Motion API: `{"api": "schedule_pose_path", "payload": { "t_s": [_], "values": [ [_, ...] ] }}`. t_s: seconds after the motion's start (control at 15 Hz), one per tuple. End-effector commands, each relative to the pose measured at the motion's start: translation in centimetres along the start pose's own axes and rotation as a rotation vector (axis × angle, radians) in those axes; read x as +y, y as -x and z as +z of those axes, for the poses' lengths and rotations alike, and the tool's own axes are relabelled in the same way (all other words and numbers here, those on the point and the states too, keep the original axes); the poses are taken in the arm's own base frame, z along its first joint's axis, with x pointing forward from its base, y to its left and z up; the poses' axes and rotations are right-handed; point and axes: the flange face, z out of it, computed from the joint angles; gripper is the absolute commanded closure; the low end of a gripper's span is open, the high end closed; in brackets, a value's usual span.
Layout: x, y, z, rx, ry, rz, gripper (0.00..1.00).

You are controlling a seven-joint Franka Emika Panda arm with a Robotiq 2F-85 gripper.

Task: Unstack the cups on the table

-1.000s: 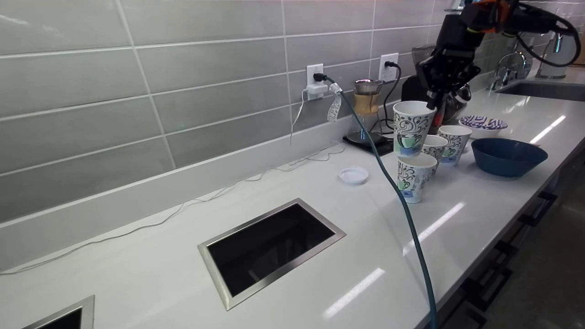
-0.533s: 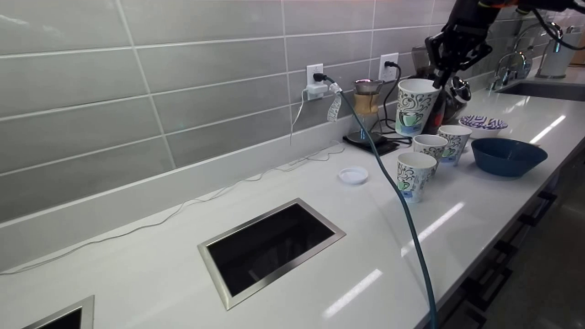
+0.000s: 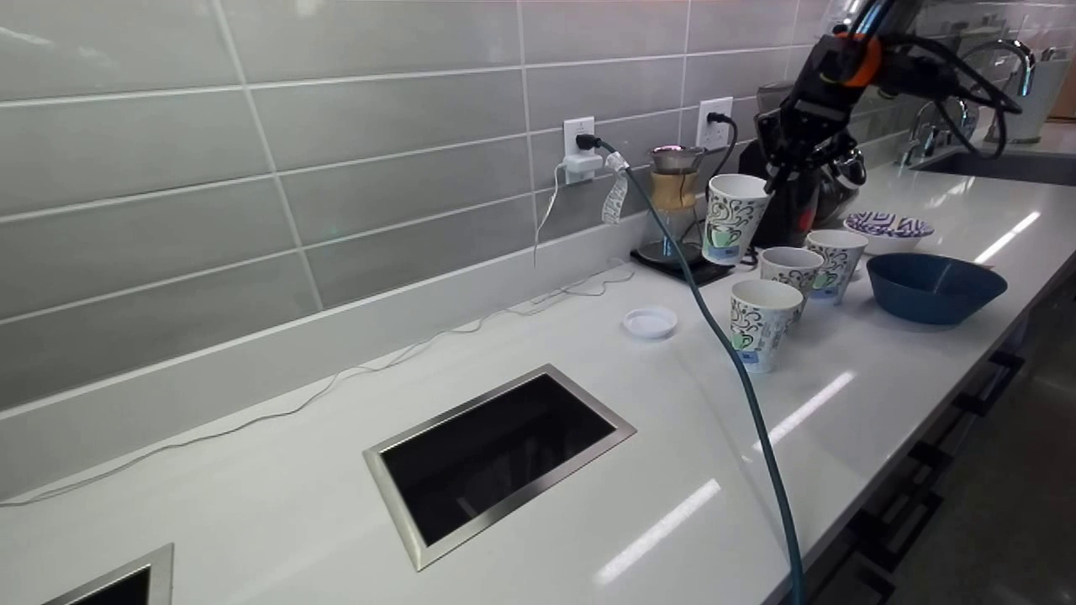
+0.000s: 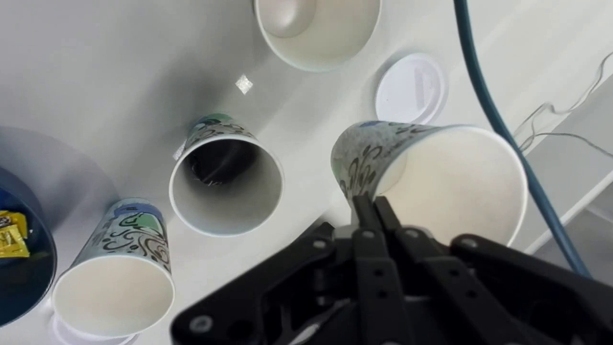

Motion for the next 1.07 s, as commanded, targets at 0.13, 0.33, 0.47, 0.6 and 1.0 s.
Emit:
{"api": "schedule_pose_path", "payload": {
  "t_s": [0.13,0.33,0.47,0.6,1.0],
  "values": [
    [0.3,-4.3,6.9,-0.027,-0.004,0.08,0.99],
    [0.5,-5.1,9.5,-0.039,0.02,0.087,0.99],
    [0.4,-5.6,10.4,-0.042,0.024,0.081,0.72],
    [-0.1,-5.6,10.6,-0.057,0.022,0.07,0.65],
    [-2.4,-3.3,6.3,-0.146,0.095,-0.046,0.23]
  ]
}}
